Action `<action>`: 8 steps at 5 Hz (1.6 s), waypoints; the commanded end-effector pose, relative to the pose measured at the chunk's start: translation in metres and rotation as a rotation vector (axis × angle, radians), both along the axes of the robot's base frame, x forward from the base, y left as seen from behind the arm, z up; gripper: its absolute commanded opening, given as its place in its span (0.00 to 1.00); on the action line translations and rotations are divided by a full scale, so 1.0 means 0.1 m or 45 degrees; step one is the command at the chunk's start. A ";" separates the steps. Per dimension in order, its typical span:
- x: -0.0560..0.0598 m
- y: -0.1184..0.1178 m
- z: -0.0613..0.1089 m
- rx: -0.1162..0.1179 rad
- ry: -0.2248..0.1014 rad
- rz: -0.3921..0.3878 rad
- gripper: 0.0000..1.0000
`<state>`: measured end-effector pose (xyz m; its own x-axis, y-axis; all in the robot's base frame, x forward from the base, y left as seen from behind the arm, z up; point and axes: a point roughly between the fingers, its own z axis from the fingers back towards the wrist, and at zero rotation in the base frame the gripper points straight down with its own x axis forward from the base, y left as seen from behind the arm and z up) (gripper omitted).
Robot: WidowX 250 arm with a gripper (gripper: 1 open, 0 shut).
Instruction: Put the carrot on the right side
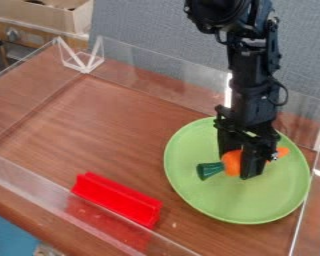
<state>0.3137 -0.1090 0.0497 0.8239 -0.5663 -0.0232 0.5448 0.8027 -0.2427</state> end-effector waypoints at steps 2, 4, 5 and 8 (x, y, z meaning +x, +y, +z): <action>0.07 -0.04 0.32 0.004 -0.107 0.017 1.00; 0.08 -0.03 0.14 0.013 -0.082 -0.012 1.00; 0.08 -0.03 0.00 0.011 -0.057 -0.029 1.00; 0.09 0.03 0.05 0.061 -0.061 0.001 1.00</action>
<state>0.3172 -0.1051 0.0335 0.8189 -0.5696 -0.0701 0.5484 0.8126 -0.1973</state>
